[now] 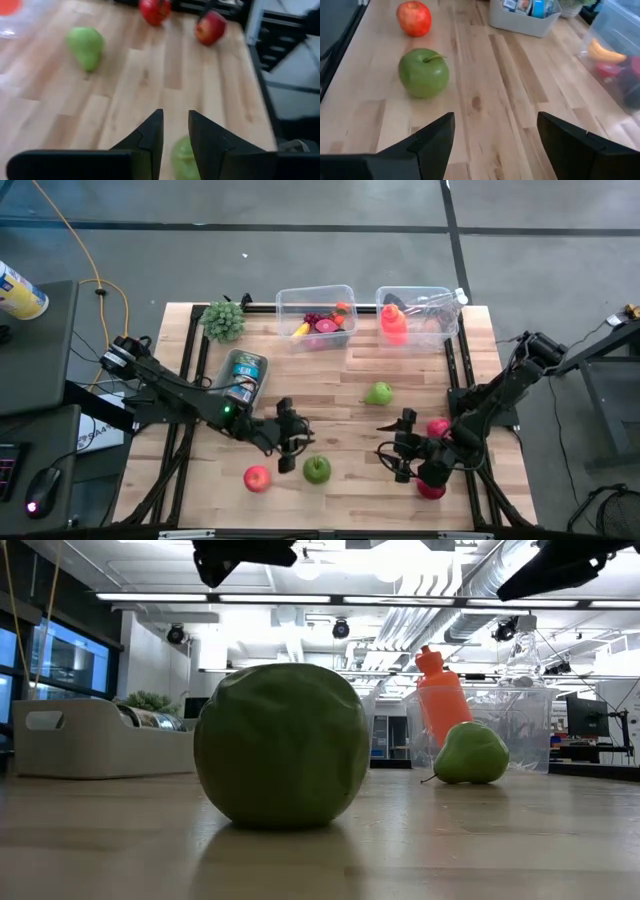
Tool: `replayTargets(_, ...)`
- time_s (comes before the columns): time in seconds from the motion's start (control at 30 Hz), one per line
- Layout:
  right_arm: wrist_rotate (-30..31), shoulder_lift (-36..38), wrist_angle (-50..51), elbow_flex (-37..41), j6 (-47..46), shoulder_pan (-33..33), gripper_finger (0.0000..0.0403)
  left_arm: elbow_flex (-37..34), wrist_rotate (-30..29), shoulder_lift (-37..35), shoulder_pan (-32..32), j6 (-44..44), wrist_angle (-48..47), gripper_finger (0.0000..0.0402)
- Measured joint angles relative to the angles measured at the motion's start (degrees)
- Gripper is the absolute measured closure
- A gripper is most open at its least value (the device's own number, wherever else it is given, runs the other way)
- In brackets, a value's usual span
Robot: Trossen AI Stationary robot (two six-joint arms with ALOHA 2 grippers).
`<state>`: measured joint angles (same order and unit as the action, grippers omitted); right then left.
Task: Pick & Place Food Item
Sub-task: Put the green apple into the transparent bin
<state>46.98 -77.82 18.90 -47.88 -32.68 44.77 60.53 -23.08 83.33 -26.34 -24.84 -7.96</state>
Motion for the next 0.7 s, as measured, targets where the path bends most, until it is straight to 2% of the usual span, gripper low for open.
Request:
replayTargets(0.13, -3.0, 0.0, -5.9, 0.0, 3.2, -0.8, 0.0130, 0.0, 4.4, 0.0, -0.1, 0.0, -0.5, 0.0319)
replayTargets(0.3, -9.6, -1.9, -16.3, 0.0, 8.5, -1.4, 0.0130, 0.0, 4.5, 0.0, -0.8, 0.0, -0.6, 0.0319)
replayTargets(0.43, -9.9, -6.0, -23.4, -0.1, 12.9, -2.1, 0.0130, 0.0, 5.3, 0.0, -1.3, -0.5, -1.1, 0.0319)
replayTargets(0.7, -10.2, -12.5, -29.5, 0.0, 16.3, -4.3, 0.0130, 0.0, 5.6, 0.0, -4.1, -3.1, -1.1, 0.0319)
